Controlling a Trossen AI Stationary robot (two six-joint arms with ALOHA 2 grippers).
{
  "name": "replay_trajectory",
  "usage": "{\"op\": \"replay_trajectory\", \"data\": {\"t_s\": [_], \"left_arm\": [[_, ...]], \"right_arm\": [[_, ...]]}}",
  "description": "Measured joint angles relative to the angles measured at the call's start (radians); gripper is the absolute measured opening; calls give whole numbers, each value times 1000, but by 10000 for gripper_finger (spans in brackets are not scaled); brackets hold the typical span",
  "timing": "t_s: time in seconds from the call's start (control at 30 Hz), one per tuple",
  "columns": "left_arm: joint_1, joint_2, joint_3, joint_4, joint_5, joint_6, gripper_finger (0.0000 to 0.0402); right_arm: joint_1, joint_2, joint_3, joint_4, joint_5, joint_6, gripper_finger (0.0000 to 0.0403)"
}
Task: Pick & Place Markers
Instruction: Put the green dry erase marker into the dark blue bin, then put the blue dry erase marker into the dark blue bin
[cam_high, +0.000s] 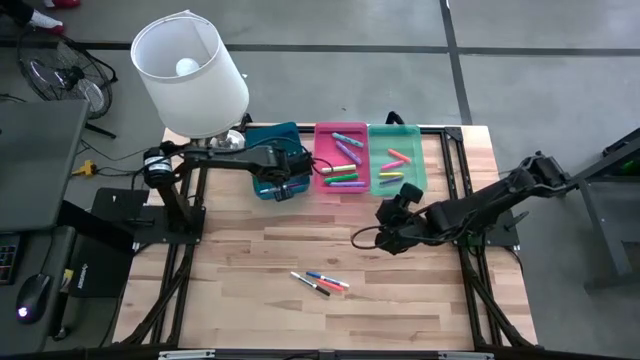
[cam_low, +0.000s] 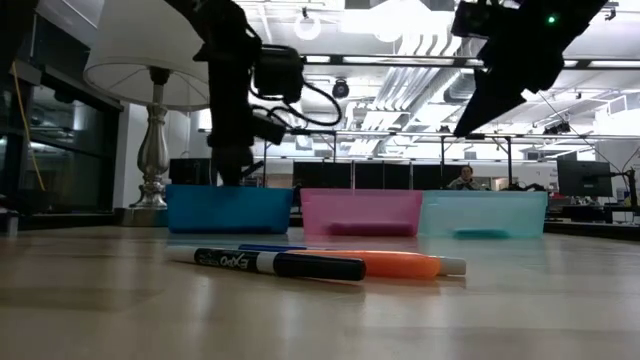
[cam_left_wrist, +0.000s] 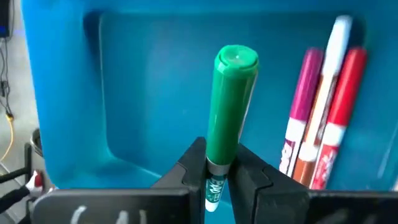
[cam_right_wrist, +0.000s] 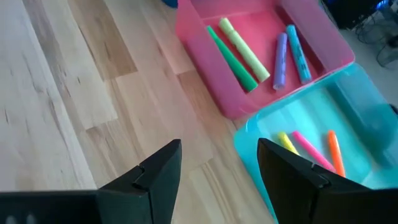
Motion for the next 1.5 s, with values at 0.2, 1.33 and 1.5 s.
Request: {"op": "replay_trajectory", "data": {"t_s": [0.2, 1.33, 1.5], "left_arm": [[-1, 27, 35, -34, 17, -12, 32], [-243, -48, 36, -229, -27, -273, 112], [-397, -48, 36, -317, -111, -393, 112]], "right_arm": [[0, 10, 0, -16, 25, 28, 199], [125, 11, 0, 139, -159, -39, 199], [156, 65, 0, 246, -184, -57, 199]]}}
